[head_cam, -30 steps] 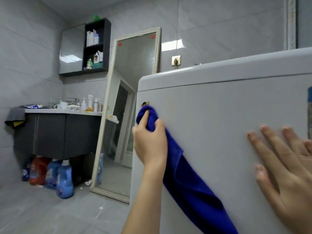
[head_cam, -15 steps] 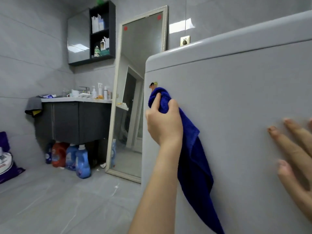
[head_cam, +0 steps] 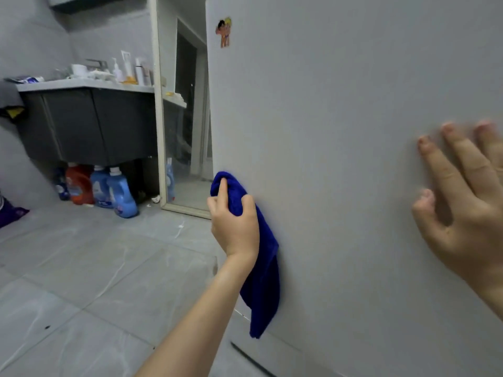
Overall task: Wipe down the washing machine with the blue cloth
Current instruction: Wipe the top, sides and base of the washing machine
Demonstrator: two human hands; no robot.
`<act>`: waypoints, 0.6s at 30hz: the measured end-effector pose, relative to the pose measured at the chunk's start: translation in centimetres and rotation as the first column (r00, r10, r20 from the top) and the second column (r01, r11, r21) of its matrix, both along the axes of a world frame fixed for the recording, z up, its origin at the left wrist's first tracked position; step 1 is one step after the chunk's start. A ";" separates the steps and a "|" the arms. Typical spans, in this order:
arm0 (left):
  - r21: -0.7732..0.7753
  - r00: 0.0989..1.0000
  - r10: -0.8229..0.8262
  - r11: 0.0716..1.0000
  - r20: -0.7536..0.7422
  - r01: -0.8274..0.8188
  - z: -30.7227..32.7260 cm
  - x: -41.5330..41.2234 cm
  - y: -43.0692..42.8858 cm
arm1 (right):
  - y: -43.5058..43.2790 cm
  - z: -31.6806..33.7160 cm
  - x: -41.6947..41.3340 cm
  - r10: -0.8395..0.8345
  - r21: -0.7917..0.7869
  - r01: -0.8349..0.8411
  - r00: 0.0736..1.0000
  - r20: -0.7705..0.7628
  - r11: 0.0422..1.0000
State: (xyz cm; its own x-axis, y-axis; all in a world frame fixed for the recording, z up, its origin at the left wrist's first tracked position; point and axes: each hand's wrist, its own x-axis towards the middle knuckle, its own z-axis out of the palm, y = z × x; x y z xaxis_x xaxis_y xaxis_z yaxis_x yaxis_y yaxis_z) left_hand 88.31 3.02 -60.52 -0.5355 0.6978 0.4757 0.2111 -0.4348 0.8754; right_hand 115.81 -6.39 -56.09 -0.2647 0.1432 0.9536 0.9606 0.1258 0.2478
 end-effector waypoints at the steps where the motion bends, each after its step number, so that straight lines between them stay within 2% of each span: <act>1: 0.033 1.000 0.000 0.999 -0.014 0.000 0.9 0.3 0.4 | -0.1 0.0 0.1 0.005 -0.010 -0.005 1.000 0.005 1.000; 5: 0.095 0.999 0.035 0.995 0.027 -0.038 0.7 1.1 1.1 | -0.5 -1.3 -1.3 -0.015 -0.013 0.015 1.000 -0.001 1.000; 8: 0.051 0.995 0.040 0.998 0.092 -0.045 -2.7 0.9 1.1 | -0.1 -4.8 -3.7 -0.123 -0.039 0.129 0.982 0.144 0.991; 10: 0.010 0.997 0.028 1.000 0.067 -0.028 -5.8 0.4 0.6 | 0.4 -6.1 -4.5 -0.201 -0.050 0.216 0.956 0.212 0.975; 13: -0.043 1.000 -0.010 0.999 0.020 0.011 -9.7 -0.4 -0.2 | 0.7 -6.2 -4.6 -0.245 -0.024 0.256 0.947 0.209 0.966; 18: 0.004 1.000 0.004 1.000 -0.023 -0.004 -8.9 -0.5 0.7 | 0.4 -6.3 -4.5 -0.212 -0.027 0.223 0.954 0.213 0.975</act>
